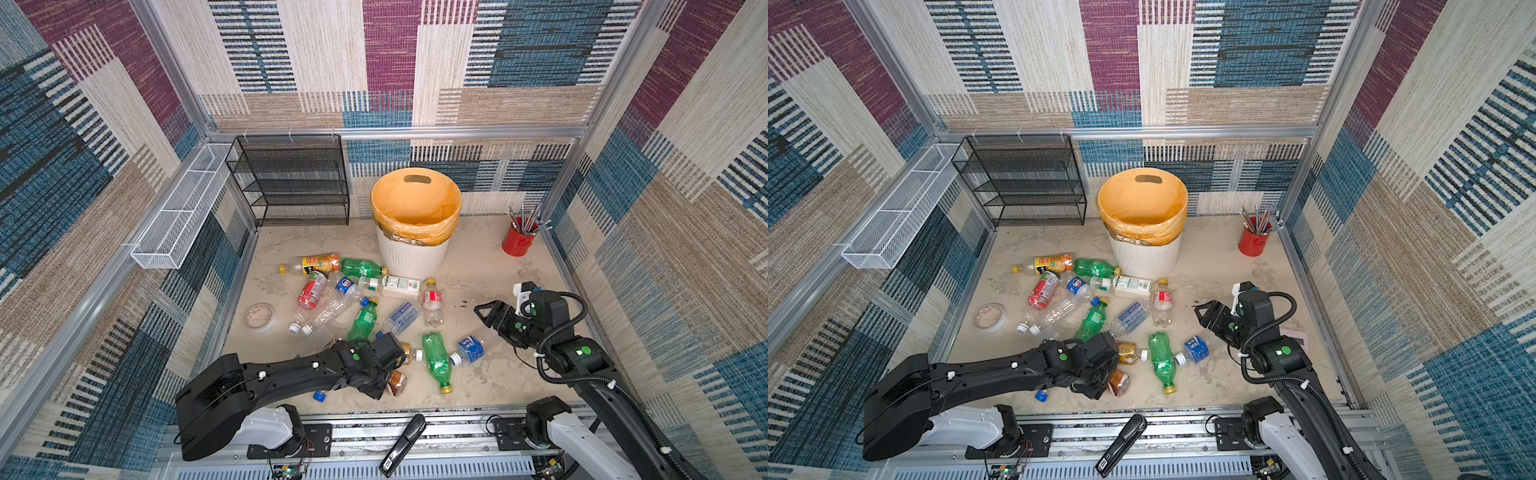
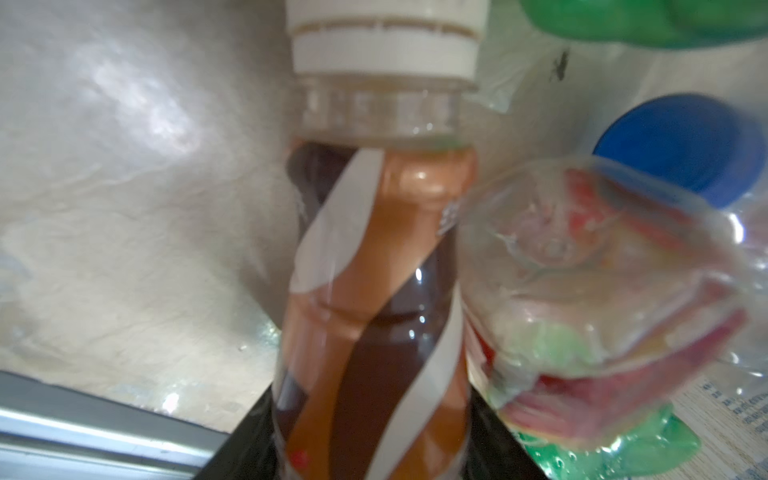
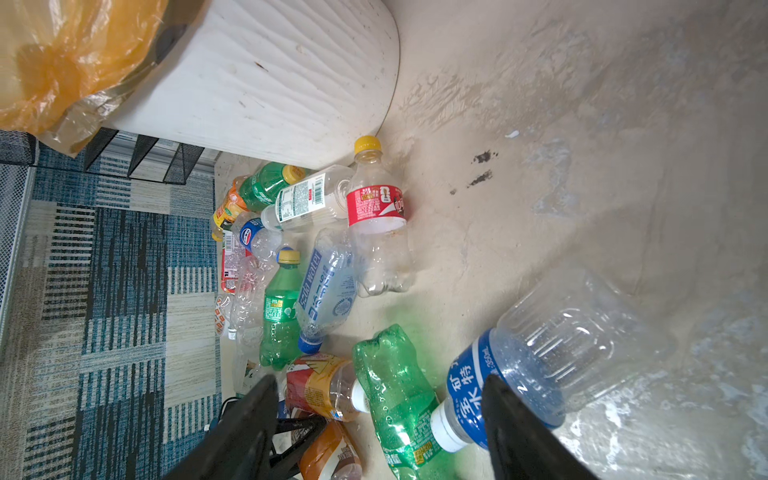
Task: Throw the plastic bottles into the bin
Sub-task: 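Grasp the brown coffee bottle with the left gripper and lift it, then carry the coffee bottle with the left gripper over the bin and release it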
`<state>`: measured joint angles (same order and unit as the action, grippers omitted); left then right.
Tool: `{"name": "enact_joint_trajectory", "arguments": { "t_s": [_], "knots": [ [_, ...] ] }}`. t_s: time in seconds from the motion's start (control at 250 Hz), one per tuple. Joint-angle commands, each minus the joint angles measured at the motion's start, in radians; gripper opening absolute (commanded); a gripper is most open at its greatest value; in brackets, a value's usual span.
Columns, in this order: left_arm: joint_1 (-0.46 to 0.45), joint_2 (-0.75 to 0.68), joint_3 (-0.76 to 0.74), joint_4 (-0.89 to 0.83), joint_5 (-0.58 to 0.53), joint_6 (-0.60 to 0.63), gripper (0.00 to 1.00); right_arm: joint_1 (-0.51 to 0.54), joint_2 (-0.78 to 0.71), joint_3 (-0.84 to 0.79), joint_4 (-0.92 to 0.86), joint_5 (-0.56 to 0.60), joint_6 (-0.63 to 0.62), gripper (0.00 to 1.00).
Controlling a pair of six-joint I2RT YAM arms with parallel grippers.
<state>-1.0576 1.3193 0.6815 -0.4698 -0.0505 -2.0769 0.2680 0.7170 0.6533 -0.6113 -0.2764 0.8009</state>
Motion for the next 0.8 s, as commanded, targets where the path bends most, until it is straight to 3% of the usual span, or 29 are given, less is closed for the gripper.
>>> {"name": "enact_joint_trajectory", "arguments": {
  "t_s": [0.0,0.224,0.4,0.624,0.792],
  "knots": [
    [0.001,-0.04,-0.004,-0.032,-0.04,-0.095,0.58,0.0,-0.005,0.006,0.007,0.009,0.005,0.78],
    [0.004,-0.186,0.068,-0.178,-0.111,0.03,0.56,0.0,0.0,-0.009,0.034,0.0,0.013,0.78],
    [0.006,-0.319,0.169,-0.274,-0.251,0.311,0.56,0.0,0.015,-0.028,0.068,-0.009,0.011,0.78],
    [0.005,-0.435,0.261,-0.056,-0.446,1.021,0.55,0.0,0.054,-0.026,0.102,-0.023,-0.009,0.78],
    [0.005,-0.469,0.223,0.356,-0.473,1.626,0.57,0.001,0.077,-0.007,0.106,-0.022,-0.031,0.78]
  ]
}}
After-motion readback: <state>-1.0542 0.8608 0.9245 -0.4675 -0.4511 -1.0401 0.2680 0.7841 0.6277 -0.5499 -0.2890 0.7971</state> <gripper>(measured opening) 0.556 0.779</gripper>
